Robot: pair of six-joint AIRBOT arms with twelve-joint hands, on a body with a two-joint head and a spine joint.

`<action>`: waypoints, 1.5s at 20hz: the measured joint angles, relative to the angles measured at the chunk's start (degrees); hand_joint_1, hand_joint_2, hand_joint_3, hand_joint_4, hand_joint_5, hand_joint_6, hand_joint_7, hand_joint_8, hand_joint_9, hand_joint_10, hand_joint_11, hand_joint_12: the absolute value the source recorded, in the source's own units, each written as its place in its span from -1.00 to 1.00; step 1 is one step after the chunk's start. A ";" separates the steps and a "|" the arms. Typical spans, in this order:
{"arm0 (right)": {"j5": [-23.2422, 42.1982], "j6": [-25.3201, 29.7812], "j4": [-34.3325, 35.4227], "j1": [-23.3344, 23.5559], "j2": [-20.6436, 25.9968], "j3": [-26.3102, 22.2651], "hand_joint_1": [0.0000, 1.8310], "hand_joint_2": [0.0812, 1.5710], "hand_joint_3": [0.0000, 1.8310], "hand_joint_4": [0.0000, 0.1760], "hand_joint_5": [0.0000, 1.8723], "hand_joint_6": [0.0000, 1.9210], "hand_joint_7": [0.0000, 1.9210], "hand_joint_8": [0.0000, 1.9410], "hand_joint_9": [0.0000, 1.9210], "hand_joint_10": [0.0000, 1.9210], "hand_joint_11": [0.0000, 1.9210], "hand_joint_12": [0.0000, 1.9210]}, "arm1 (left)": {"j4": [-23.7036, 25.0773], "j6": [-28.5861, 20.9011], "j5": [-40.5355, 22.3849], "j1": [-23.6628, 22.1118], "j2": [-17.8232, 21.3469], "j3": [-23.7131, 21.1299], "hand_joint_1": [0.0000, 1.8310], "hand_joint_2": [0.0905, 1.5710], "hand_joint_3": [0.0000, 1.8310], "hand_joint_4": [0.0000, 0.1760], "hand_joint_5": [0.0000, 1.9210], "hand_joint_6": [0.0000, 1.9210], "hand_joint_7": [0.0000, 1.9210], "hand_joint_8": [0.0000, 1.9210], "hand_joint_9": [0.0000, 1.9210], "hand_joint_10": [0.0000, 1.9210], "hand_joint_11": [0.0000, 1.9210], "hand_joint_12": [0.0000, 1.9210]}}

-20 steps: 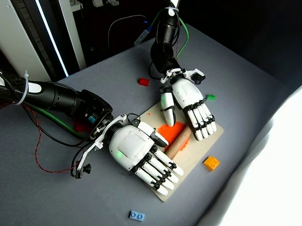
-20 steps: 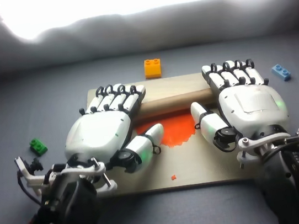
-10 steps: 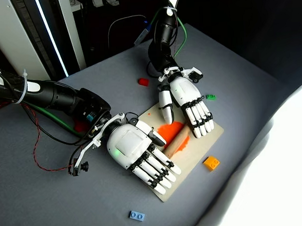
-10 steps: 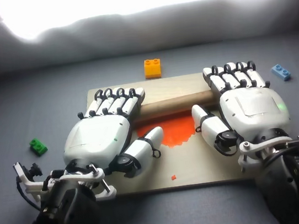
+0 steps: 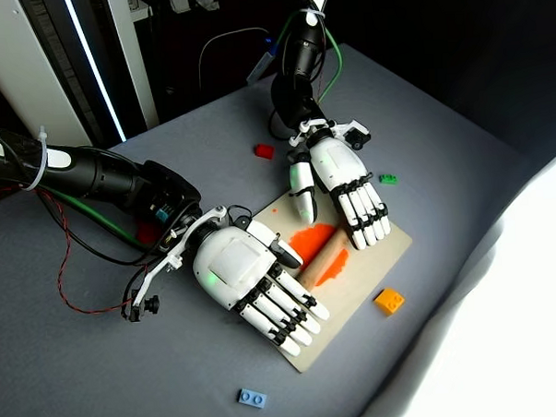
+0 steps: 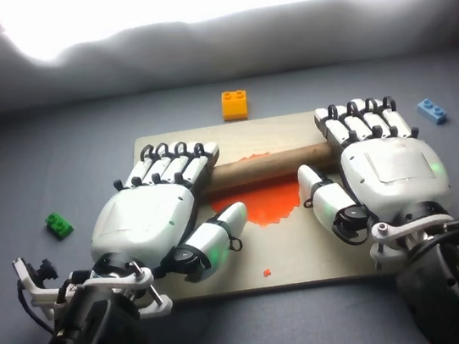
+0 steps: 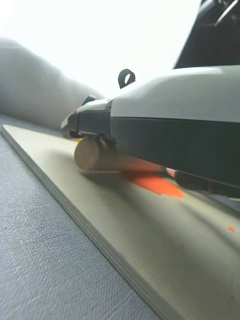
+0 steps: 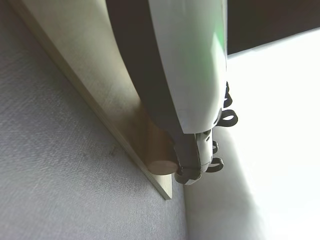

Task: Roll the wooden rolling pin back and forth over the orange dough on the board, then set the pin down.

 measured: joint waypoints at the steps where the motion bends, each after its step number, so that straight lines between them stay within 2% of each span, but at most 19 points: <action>1: 0.09 -0.02 0.00 0.00 0.00 -0.04 -1.00 0.91 -1.00 -1.00 -0.76 -0.99 -0.74 -1.00 -0.81 -0.99 -1.00 -0.70 | 0.02 -0.11 -0.04 0.00 0.00 0.00 -1.00 0.87 -1.00 -1.00 -0.86 -1.00 -0.81 -1.00 -0.87 -1.00 -1.00 -0.75; 4: 0.48 -0.04 -0.55 -0.37 0.22 -0.50 -1.00 0.91 -1.00 -1.00 -0.80 -1.00 -0.78 -1.00 -0.84 -1.00 -1.00 -0.80 | 0.42 -0.42 -0.07 0.22 0.31 -0.39 -1.00 0.87 -1.00 -1.00 -0.86 -1.00 -0.80 -1.00 -0.86 -1.00 -1.00 -0.75; 5: 0.94 -0.22 -0.55 -0.61 0.37 -1.14 -1.00 0.91 -1.00 -1.00 -0.75 -0.98 -0.74 -0.99 -0.81 -0.99 -1.00 -0.67 | 0.70 -0.79 -0.17 0.59 0.90 -0.94 -1.00 0.88 -1.00 -1.00 -0.86 -1.00 -0.80 -1.00 -0.87 -1.00 -1.00 -0.77; 9: 1.29 -0.35 -0.72 -0.83 0.61 -1.64 -1.00 0.91 -1.00 -1.00 -0.76 -0.99 -0.75 -1.00 -0.82 -1.00 -1.00 -0.72 | 1.44 -1.97 -0.72 1.18 0.96 -1.11 -1.00 0.88 -1.00 -1.00 -0.85 -0.99 -0.80 -1.00 -0.86 -1.00 -1.00 -0.77; 13: 1.88 -0.44 -0.63 -1.07 0.68 -2.05 -1.00 0.91 -1.00 -1.00 -0.77 -0.99 -0.74 -0.99 -0.81 -0.99 -1.00 -0.69 | 2.29 -2.86 -0.90 1.42 1.31 -1.70 -1.00 0.89 -1.00 -1.00 -0.84 -0.99 -0.79 -1.00 -0.85 -0.99 -1.00 -0.72; 16: 2.05 -0.61 -0.55 -1.07 0.74 -2.23 -1.00 0.91 -1.00 -1.00 -0.77 -0.99 -0.73 -1.00 -0.80 -0.99 -1.00 -0.64 | 2.93 -3.32 -1.11 1.70 1.31 -1.84 -1.00 0.89 -1.00 -1.00 -0.85 -1.00 -0.80 -1.00 -0.86 -1.00 -1.00 -0.79; 20: 2.51 -0.83 -0.74 -1.42 0.81 -2.54 -1.00 0.91 -1.00 -1.00 -0.75 -0.99 -0.73 -1.00 -0.79 -0.99 -1.00 -0.58 | 3.52 -3.65 -1.29 2.08 1.77 -2.47 -1.00 0.89 -1.00 -1.00 -0.85 -1.00 -0.80 -1.00 -0.86 -1.00 -1.00 -0.78; 24: 2.91 -1.09 -0.87 -1.68 1.07 -3.23 -1.00 0.91 -1.00 -1.00 -0.76 -1.00 -0.75 -1.00 -0.80 -1.00 -1.00 -0.64 | 3.80 -4.81 -1.31 2.12 2.01 -2.84 -1.00 0.88 -1.00 -1.00 -0.87 -1.00 -0.82 -1.00 -0.87 -1.00 -1.00 -0.82; 29: 3.43 -1.29 -0.66 -1.77 1.33 -4.13 -1.00 0.91 -1.00 -1.00 -0.78 -1.00 -0.75 -1.00 -0.83 -1.00 -1.00 -0.73 | 4.44 -6.40 -1.44 2.45 2.10 -3.08 -1.00 0.88 -1.00 -1.00 -0.84 -0.99 -0.79 -0.99 -0.85 -0.99 -1.00 -0.72; 30: 3.56 -1.29 -0.50 -1.77 1.46 -4.50 -1.00 0.92 -1.00 -1.00 -0.76 -0.99 -0.74 -0.99 -0.81 -0.99 -1.00 -0.70 | 4.55 -6.40 -1.46 2.45 2.12 -3.21 -1.00 0.88 -1.00 -1.00 -0.84 -0.99 -0.79 -0.99 -0.84 -0.99 -1.00 -0.71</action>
